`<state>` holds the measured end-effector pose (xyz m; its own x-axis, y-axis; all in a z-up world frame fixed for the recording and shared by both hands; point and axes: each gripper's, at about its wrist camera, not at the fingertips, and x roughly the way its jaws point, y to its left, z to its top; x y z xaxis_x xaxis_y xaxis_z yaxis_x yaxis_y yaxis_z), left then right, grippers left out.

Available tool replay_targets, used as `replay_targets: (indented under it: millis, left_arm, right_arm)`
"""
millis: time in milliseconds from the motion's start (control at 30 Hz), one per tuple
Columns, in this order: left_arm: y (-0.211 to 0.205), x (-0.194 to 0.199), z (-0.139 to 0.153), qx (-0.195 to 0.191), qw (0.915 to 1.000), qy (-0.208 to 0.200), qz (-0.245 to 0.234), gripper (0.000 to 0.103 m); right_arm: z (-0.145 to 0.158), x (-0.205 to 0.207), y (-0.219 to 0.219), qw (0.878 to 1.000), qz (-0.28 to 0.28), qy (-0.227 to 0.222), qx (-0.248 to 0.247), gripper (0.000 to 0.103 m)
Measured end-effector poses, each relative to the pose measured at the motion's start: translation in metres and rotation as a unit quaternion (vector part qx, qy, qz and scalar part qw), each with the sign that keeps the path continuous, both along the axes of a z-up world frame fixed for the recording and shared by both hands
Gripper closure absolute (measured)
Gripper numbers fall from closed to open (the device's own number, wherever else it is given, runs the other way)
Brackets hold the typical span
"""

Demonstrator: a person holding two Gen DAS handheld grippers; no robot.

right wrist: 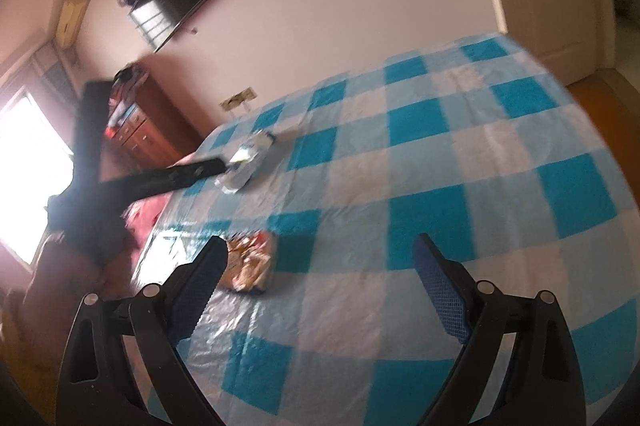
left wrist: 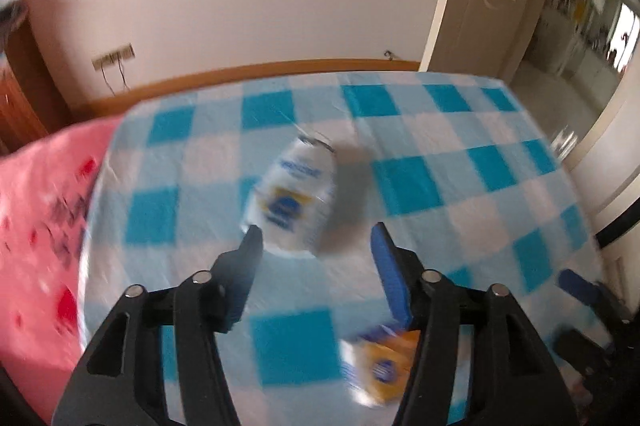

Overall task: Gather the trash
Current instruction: 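Grasp the white MAGICDAY yogurt bottle with the left gripper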

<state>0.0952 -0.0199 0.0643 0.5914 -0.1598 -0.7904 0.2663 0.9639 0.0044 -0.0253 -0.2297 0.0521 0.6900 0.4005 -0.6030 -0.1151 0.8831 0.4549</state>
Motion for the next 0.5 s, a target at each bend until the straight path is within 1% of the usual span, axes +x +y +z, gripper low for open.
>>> replay_targets:
  millis: [33, 100, 167, 267, 400, 433, 467, 500]
  left_arm:
    - [-0.002, 0.007, -0.003, 0.017, 0.9998, -0.002, -0.009, 0.037]
    - [-0.006, 0.018, -0.009, 0.045, 0.9987, -0.004, -0.022, 0.026]
    - [-0.012, 0.029, -0.016, 0.083, 0.9960, -0.010, -0.030, 0.022]
    - [-0.017, 0.041, -0.024, 0.111, 0.9930, -0.009, -0.038, 0.021]
    - [-0.016, 0.057, -0.036, 0.101, 0.9943, 0.014, -0.032, 0.023]
    - [-0.014, 0.057, -0.035, 0.092, 0.9953, 0.008, -0.030, 0.025]
    - [-0.012, 0.059, -0.035, 0.084, 0.9961, 0.010, -0.026, 0.035]
    - [-0.009, 0.060, -0.035, 0.065, 0.9975, 0.015, -0.022, 0.042]
  right_arm:
    - [-0.001, 0.001, 0.004, 1.000, 0.007, 0.002, 0.000, 0.011]
    - [-0.003, 0.001, 0.009, 1.000, 0.012, 0.004, -0.008, 0.011]
    - [-0.005, 0.002, 0.011, 1.000, 0.014, 0.006, -0.011, 0.011]
    - [-0.007, 0.003, 0.012, 1.000, 0.019, 0.011, -0.009, 0.011]
    - [-0.008, 0.004, 0.016, 1.000, 0.026, 0.012, -0.010, 0.011]
    - [-0.008, 0.004, 0.016, 0.999, 0.027, 0.013, -0.010, 0.011]
    - [-0.008, 0.004, 0.016, 0.999, 0.029, 0.013, -0.011, 0.011]
    - [-0.009, 0.004, 0.016, 0.999, 0.030, 0.013, -0.012, 0.011]
